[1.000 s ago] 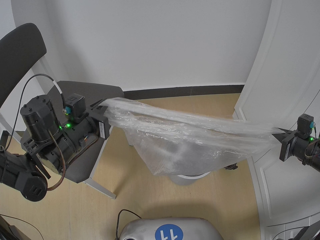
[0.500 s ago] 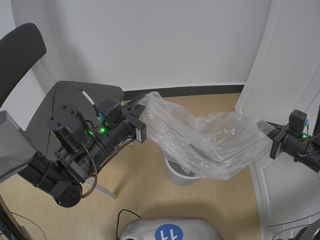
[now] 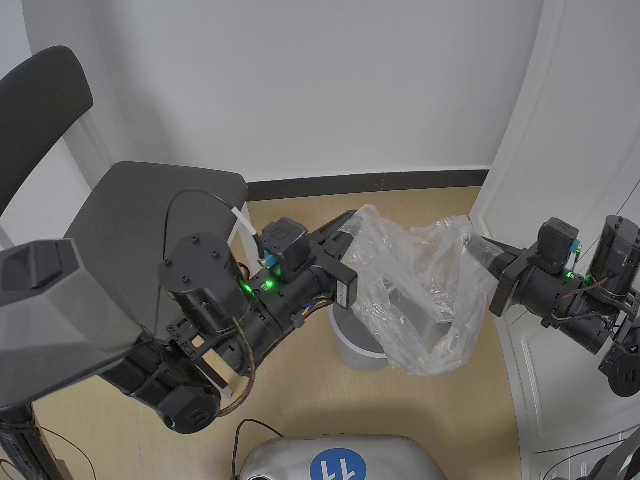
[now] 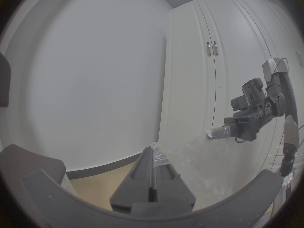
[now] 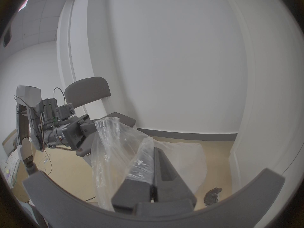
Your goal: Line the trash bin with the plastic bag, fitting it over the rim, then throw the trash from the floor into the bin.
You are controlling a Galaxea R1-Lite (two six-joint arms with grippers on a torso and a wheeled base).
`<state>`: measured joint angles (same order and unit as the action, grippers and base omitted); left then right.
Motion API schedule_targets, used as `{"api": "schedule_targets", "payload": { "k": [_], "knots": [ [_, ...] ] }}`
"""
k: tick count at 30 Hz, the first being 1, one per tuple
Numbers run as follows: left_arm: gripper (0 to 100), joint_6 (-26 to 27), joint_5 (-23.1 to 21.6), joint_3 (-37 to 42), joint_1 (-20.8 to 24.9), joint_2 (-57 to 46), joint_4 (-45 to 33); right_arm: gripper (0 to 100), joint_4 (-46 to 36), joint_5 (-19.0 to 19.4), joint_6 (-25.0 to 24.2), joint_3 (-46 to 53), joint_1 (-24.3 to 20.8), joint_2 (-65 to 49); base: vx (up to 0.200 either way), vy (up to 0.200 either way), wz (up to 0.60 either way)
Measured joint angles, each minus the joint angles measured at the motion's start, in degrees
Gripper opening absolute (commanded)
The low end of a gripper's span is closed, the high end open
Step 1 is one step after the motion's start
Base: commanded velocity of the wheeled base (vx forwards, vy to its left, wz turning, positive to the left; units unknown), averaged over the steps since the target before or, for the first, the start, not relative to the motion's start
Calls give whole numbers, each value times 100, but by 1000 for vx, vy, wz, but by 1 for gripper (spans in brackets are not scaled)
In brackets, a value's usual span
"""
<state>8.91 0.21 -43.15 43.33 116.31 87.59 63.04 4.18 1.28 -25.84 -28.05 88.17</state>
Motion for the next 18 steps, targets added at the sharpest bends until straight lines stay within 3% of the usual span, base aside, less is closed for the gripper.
{"api": "schedule_targets", "payload": {
  "k": [5, 18],
  "knots": [
    [0, -68, 257, -362, 72, 367, 9, 0, 508, -62, -60, 5, -108, 532, 0, 0, 0],
    [0, -328, 296, -833, 52, 1003, 9, 0, 1385, -93, -494, -244, 61, 1877, 0, 0, 0]
  ]
}}
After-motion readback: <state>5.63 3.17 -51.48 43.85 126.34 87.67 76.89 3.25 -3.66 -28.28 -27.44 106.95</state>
